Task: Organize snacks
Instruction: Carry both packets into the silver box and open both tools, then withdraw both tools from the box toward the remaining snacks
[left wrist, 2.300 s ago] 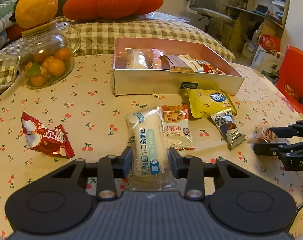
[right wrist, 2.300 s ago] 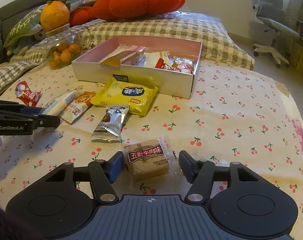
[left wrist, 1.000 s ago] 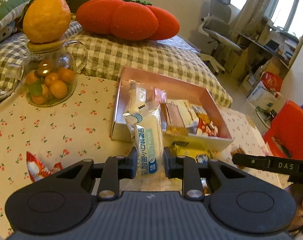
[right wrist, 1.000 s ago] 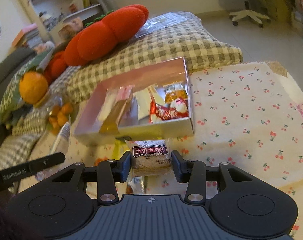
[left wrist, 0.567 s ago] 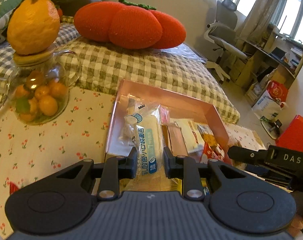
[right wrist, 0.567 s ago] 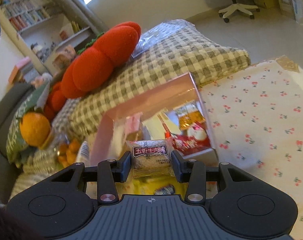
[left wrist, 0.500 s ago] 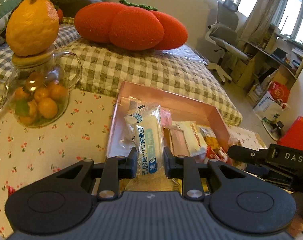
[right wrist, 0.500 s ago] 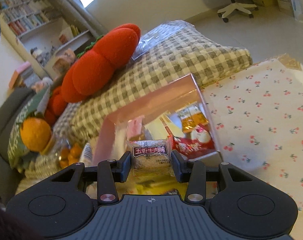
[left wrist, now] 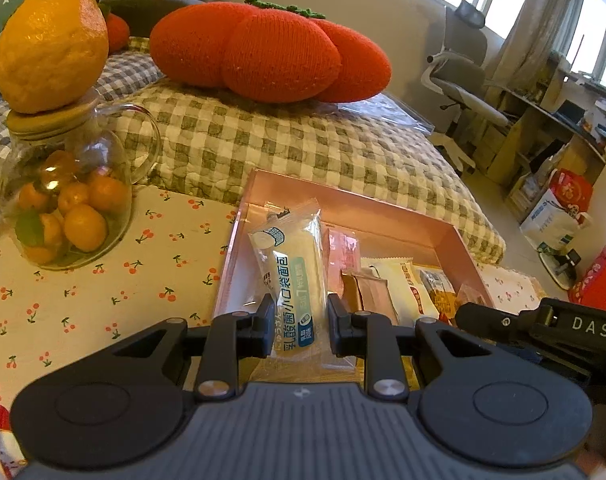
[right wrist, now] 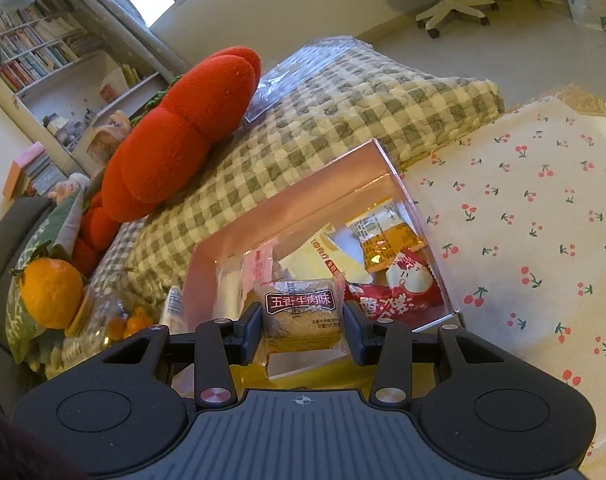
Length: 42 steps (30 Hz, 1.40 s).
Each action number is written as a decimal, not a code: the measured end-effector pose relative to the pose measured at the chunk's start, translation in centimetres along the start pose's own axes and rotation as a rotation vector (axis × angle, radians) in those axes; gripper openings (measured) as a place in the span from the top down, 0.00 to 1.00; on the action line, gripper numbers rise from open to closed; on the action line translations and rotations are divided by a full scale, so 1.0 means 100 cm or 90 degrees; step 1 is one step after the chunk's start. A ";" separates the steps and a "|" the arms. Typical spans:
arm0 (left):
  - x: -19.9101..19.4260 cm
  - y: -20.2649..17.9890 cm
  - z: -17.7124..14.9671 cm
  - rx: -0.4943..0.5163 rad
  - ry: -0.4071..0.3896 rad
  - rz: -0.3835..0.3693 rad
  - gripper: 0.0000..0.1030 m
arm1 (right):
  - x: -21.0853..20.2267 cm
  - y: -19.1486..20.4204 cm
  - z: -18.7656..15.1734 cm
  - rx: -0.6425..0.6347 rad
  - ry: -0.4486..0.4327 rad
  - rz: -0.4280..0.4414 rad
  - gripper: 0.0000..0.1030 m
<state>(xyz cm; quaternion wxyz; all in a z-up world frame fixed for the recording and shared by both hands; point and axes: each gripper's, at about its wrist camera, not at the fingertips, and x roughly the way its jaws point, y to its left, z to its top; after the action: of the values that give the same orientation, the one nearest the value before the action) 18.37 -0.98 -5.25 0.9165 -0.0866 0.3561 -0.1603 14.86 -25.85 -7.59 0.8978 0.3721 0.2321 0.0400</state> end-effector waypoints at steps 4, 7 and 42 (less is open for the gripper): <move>0.001 -0.001 -0.002 0.010 -0.009 0.002 0.76 | 0.003 0.000 0.000 0.001 0.001 0.001 0.59; 0.002 -0.001 -0.004 0.013 -0.020 0.018 0.71 | 0.003 0.001 -0.001 -0.007 -0.001 0.005 0.56; -0.061 0.019 -0.030 0.063 0.061 0.059 0.01 | -0.054 -0.001 -0.025 -0.155 0.080 -0.070 0.08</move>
<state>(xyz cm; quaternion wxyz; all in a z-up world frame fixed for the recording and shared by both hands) 12.50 2.80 -4.14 0.9081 -0.0169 0.3946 -0.1393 8.95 -25.58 -7.11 0.9208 0.2441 0.3013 0.0419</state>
